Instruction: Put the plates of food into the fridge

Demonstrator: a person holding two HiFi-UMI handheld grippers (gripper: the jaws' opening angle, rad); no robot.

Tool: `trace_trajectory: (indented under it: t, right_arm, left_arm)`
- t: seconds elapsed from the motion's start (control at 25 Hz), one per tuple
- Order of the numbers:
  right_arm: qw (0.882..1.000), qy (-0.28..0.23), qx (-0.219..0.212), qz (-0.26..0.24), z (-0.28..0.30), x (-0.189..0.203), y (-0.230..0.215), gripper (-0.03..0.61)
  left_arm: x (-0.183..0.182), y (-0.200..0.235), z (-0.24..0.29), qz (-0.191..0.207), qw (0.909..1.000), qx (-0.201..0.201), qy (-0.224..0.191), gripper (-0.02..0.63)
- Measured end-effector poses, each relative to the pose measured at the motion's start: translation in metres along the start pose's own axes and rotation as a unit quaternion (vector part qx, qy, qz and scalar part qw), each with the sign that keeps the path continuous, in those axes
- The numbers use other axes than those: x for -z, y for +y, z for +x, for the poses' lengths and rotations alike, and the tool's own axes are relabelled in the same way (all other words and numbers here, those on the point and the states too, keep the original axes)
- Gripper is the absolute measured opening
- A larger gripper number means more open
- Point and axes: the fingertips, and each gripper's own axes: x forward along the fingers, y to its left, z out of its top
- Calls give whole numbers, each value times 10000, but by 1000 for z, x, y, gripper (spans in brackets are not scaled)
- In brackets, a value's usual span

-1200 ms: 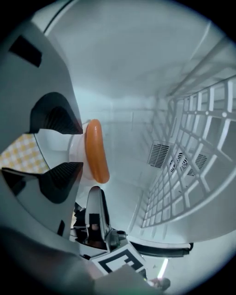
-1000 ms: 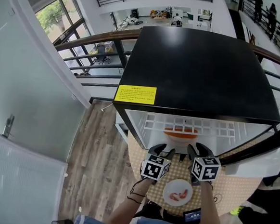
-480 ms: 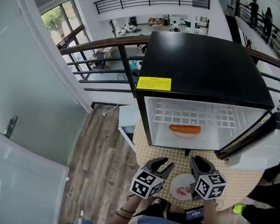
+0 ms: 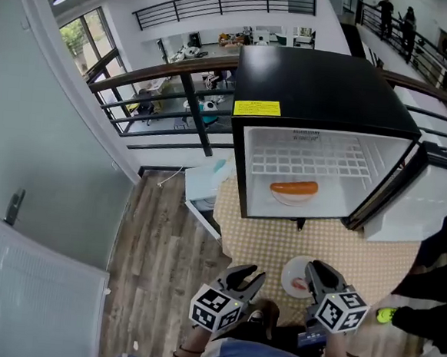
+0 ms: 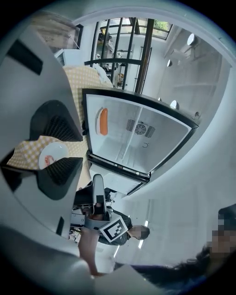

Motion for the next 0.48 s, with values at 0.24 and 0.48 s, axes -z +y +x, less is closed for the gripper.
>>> trace_trajectory:
  t: [0.24, 0.48]
  right_arm:
    - [9999, -38, 75, 65, -22, 16, 10, 72]
    - [10000, 56, -19, 5, -34, 24, 13, 64]
  left_arm:
    - [4, -18, -20, 34, 9999, 119, -104, 117]
    - [-3, -25, -32, 7, 9993, -49, -370, 92]
